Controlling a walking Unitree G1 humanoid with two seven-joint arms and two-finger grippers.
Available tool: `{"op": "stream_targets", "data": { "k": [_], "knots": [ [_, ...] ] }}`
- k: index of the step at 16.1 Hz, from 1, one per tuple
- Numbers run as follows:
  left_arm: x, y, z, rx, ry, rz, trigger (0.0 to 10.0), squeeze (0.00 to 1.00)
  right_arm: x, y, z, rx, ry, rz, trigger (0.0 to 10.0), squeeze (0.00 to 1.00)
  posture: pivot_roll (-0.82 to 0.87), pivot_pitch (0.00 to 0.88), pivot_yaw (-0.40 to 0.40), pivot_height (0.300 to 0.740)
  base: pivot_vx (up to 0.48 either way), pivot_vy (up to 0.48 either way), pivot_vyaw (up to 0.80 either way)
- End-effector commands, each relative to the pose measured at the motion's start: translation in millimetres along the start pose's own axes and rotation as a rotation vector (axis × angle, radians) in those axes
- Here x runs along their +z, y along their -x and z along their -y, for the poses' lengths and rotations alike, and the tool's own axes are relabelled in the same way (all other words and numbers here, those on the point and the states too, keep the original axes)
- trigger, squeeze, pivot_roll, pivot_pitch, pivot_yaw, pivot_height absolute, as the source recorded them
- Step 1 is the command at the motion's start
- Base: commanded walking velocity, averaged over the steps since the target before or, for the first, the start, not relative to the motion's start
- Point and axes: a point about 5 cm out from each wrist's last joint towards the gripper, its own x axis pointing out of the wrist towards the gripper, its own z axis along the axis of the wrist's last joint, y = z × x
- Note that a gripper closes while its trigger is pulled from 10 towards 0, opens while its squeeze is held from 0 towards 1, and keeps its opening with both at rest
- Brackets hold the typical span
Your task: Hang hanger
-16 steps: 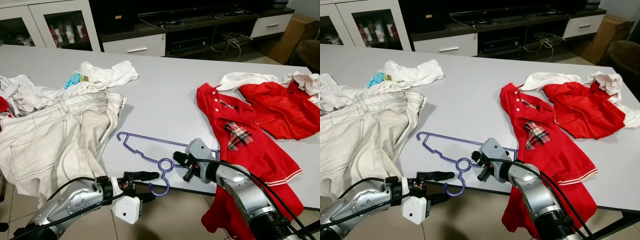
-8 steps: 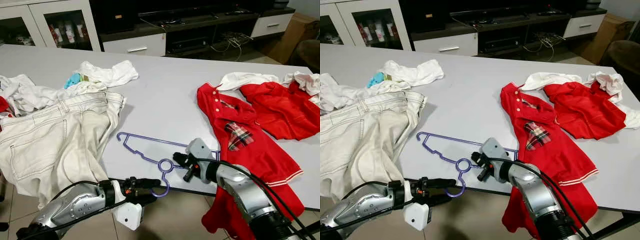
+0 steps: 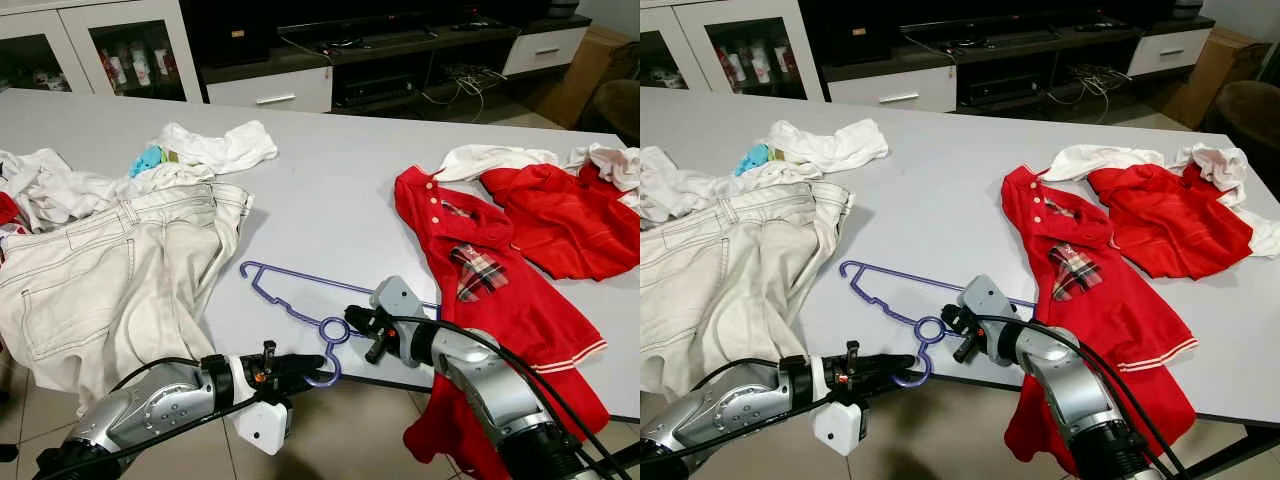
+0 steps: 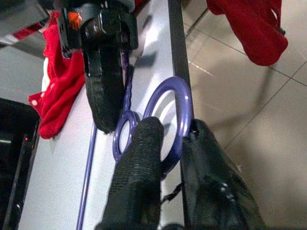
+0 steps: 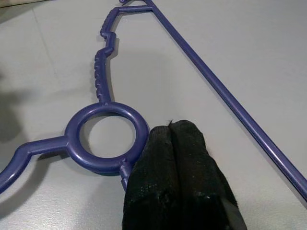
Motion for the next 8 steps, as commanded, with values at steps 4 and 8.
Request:
{"op": "stream_targets", "data": {
  "k": [4,8],
  "knots": [
    [6,-1.4,-17.1,0.065,-0.006,0.043,0.0,0.0,-3,1.8,2.2,-0.028,-0.029,-0.018,10.0,0.0,-0.06,0.0,0.028,0.74,0.0,0.0,0.0],
    [7,-1.8,-19.1,0.068,-0.005,0.055,0.0,0.0,9,5.1,21.0,-0.138,0.013,0.008,10.0,0.0,-0.06,0.0,0.029,0.74,0.0,0.0,0.0]
  ]
}}
